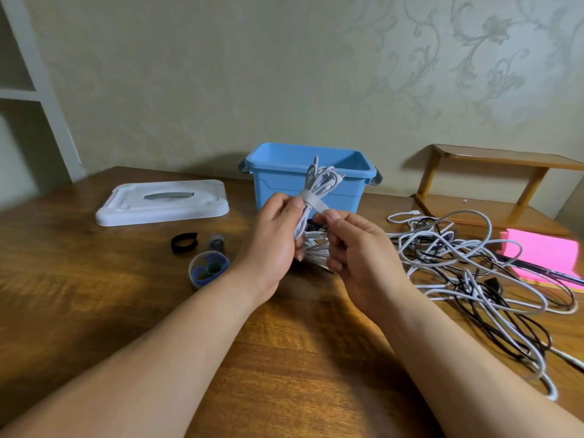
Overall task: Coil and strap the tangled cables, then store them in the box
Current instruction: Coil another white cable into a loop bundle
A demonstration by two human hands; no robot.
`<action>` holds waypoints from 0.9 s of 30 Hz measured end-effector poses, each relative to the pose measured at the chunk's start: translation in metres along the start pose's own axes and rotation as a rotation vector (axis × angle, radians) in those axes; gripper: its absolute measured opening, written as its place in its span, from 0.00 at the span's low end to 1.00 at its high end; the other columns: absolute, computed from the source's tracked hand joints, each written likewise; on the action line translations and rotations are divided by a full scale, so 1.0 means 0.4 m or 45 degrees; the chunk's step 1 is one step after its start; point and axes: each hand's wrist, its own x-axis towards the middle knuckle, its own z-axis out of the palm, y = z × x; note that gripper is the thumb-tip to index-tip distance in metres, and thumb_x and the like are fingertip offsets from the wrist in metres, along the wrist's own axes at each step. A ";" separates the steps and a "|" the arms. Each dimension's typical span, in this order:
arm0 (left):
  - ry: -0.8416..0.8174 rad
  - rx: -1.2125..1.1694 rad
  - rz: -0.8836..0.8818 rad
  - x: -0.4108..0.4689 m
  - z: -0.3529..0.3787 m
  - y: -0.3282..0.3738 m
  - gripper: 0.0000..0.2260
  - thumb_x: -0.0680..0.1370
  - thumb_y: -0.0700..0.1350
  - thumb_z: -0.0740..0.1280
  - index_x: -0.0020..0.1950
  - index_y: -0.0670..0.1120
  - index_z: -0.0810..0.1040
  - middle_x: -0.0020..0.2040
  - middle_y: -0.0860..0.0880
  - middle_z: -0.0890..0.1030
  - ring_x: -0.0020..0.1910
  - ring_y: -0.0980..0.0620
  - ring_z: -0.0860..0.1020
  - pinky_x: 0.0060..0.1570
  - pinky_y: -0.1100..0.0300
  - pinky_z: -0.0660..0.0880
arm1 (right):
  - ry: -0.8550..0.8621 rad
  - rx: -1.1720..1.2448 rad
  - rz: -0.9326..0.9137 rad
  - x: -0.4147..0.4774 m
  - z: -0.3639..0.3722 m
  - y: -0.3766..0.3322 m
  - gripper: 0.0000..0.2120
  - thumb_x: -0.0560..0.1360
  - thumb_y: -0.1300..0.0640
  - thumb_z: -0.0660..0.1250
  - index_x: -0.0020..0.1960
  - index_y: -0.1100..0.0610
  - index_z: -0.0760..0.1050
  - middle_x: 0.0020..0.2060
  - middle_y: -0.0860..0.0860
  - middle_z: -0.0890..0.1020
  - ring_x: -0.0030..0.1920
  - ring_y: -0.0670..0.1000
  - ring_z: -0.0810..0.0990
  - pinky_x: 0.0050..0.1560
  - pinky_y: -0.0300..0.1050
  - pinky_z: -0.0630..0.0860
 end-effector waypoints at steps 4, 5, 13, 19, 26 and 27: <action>-0.029 -0.172 -0.095 -0.006 0.004 0.012 0.14 0.89 0.48 0.59 0.64 0.38 0.76 0.38 0.48 0.73 0.31 0.54 0.69 0.27 0.60 0.66 | 0.022 -0.050 0.004 0.000 0.006 -0.002 0.12 0.86 0.56 0.64 0.50 0.58 0.83 0.29 0.48 0.65 0.29 0.46 0.60 0.30 0.42 0.57; -0.058 -0.223 -0.127 -0.009 0.004 0.016 0.14 0.89 0.48 0.59 0.63 0.38 0.76 0.38 0.47 0.73 0.30 0.54 0.69 0.25 0.61 0.65 | 0.024 -0.052 0.003 -0.001 0.007 -0.002 0.12 0.86 0.56 0.64 0.48 0.57 0.83 0.28 0.47 0.65 0.29 0.46 0.60 0.29 0.41 0.57; -0.198 -0.337 -0.301 -0.019 -0.004 0.036 0.19 0.89 0.54 0.56 0.56 0.44 0.81 0.34 0.47 0.73 0.25 0.53 0.66 0.22 0.61 0.61 | -0.010 -0.079 -0.045 -0.013 0.006 -0.005 0.09 0.82 0.53 0.71 0.49 0.59 0.80 0.31 0.50 0.78 0.29 0.47 0.68 0.30 0.41 0.64; -0.299 -0.029 -0.048 -0.022 -0.006 0.028 0.20 0.82 0.62 0.67 0.59 0.46 0.82 0.35 0.46 0.77 0.27 0.50 0.72 0.25 0.60 0.69 | -0.049 -0.021 -0.087 -0.009 -0.002 -0.012 0.12 0.81 0.54 0.73 0.42 0.55 0.73 0.33 0.59 0.74 0.32 0.56 0.70 0.34 0.48 0.61; -0.164 -0.079 -0.083 -0.019 0.000 0.034 0.21 0.88 0.57 0.59 0.56 0.43 0.84 0.37 0.51 0.83 0.33 0.54 0.80 0.29 0.62 0.75 | -0.079 0.078 -0.131 -0.021 0.015 -0.029 0.10 0.85 0.59 0.66 0.47 0.63 0.74 0.29 0.56 0.76 0.25 0.51 0.72 0.30 0.43 0.69; -0.200 -0.085 -0.100 -0.023 0.001 0.037 0.23 0.88 0.58 0.59 0.51 0.42 0.84 0.35 0.48 0.81 0.30 0.51 0.77 0.28 0.60 0.74 | -0.139 0.117 -0.124 -0.021 0.016 -0.029 0.08 0.85 0.59 0.65 0.49 0.62 0.73 0.29 0.59 0.75 0.26 0.56 0.74 0.30 0.45 0.73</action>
